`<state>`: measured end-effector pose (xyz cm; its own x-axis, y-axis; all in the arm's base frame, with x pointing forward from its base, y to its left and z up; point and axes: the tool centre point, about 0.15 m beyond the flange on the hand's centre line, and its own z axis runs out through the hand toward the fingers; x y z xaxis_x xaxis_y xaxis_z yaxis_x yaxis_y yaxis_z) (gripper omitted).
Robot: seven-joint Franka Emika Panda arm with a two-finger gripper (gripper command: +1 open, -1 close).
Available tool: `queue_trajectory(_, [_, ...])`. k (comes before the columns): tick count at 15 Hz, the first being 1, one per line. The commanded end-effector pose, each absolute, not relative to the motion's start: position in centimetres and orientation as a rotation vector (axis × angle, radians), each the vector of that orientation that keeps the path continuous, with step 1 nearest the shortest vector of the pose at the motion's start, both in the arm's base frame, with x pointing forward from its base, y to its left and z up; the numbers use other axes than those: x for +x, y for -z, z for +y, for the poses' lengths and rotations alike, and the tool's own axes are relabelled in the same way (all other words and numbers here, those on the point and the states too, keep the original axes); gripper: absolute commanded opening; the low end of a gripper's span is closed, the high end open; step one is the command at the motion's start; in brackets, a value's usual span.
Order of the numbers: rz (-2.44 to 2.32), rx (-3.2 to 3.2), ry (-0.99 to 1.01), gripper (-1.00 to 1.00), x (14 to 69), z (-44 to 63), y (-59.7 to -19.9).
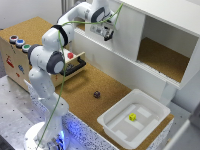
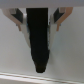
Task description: Slide the door all the way to the left
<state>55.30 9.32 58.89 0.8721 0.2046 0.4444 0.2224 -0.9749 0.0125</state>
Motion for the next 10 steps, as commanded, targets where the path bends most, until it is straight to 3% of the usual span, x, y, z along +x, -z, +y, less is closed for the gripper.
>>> queue_trajectory(1, [-0.401,-3.046,0.809,-1.00,61.0,16.7,-58.8])
queue_trajectory(4, [-0.454,-3.036,0.842,-1.00,61.0,18.5,-60.0])
queue_trajectory(5, [-0.456,-3.063,0.861,1.00,60.5,18.9,-60.0])
queue_trajectory(10, [-0.219,-3.146,1.063,1.00,53.5,18.3,-60.0])
